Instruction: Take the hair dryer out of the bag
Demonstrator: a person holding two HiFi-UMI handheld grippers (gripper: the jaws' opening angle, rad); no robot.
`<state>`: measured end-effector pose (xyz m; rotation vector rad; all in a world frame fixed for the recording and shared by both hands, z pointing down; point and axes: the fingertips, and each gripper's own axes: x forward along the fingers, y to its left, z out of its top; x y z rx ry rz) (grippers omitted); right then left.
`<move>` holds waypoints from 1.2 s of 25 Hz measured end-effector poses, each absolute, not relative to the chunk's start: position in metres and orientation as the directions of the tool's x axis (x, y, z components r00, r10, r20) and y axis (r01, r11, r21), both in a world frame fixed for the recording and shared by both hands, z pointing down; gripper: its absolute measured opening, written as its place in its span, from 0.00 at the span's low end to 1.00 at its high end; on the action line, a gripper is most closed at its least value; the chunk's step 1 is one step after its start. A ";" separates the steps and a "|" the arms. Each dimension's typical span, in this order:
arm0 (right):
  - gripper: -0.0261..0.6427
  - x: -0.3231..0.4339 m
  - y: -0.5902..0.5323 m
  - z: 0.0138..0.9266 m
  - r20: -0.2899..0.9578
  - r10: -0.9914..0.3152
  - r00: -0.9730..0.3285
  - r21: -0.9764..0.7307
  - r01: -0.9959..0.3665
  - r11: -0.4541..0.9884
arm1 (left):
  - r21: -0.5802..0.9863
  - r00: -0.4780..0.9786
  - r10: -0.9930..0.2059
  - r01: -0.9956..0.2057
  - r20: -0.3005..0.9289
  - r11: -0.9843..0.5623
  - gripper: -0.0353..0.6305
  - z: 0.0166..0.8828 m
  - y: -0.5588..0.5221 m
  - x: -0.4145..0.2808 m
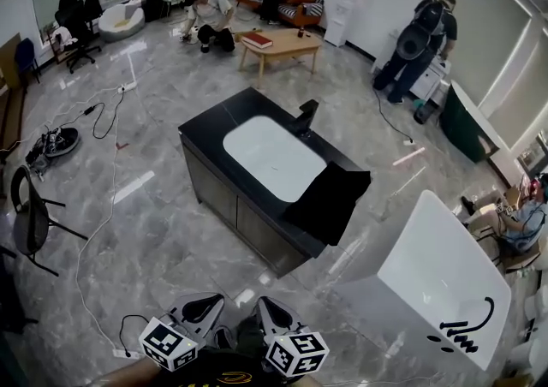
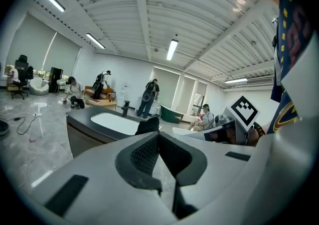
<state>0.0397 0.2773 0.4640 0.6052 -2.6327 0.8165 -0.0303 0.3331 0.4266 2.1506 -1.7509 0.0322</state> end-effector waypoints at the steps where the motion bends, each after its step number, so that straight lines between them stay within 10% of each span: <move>1: 0.05 0.034 0.273 0.464 0.413 -0.287 -0.864 -0.462 -0.471 0.752 | 0.261 0.214 -0.945 -0.954 0.246 -0.148 0.06 0.425 0.329 -0.036; 30: 0.05 0.057 0.045 0.476 0.409 -0.319 -0.855 -0.525 -0.506 0.685 | 0.237 0.288 -0.918 -0.945 0.274 -0.226 0.06 0.427 0.091 -0.004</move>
